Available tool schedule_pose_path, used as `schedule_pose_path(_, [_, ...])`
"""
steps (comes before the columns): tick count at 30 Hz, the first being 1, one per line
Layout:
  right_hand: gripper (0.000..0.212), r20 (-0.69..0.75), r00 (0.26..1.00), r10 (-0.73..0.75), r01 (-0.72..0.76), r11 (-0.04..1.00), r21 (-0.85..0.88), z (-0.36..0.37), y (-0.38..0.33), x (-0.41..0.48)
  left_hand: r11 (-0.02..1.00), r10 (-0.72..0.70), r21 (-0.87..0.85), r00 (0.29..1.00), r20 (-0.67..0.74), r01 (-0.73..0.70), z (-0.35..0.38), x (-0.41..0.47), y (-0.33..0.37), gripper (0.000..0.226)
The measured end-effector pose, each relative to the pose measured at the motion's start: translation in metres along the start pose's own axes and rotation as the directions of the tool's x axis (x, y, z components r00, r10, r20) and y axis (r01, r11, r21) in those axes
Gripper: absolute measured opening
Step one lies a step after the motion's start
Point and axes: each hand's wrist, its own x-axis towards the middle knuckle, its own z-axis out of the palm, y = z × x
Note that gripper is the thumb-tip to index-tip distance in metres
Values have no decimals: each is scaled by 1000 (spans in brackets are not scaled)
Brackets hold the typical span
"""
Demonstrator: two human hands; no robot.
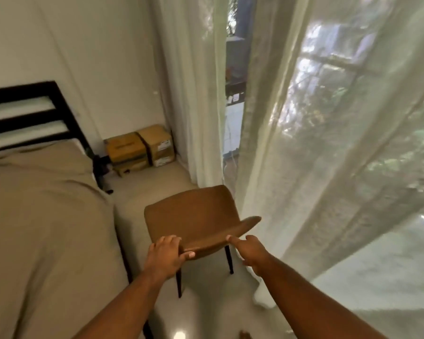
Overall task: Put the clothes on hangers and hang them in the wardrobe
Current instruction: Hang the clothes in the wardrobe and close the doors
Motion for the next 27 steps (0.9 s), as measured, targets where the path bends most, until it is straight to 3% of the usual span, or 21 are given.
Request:
schedule_pose_path(3, [54,129,981,141,-172,948,268,18,11,41,997,-65,-42,991,114,71,21,13,-13,68])
schedule_pose_path(6, [61,178,962,206,-266,846,462,29,22,81,994,-109,19,994,4,109,37,27,-9,56])
schedule_pose_path(9, [57,199,950,240,-310,792,527,38,25,101,980,-151,127,988,-39,154,45,41,2,29])
schedule_pose_path(12, [47,162,958,236,-286,768,573,43,25,108,959,-144,245,990,-1,140,46,45,13,24])
schedule_pose_path(16, [34,107,971,214,-238,829,505,20,21,131,957,-186,239,980,63,166,47,41,48,27])
schedule_pose_path(19, [30,30,976,216,-214,920,330,-11,4,170,973,-183,162,977,107,165,57,48,94,25])
schedule_pose_path(20, [32,-9,984,180,-173,959,226,-21,-4,185,972,-209,132,970,122,193,56,54,113,24])
schedule_pose_path(23, [49,-82,997,2,-7,998,-60,-44,-28,219,975,-216,-45,976,-12,216,52,81,165,23])
schedule_pose_path(27, [51,-2,976,-218,216,971,-100,-65,-47,226,902,-209,-354,968,141,246,53,113,212,36])
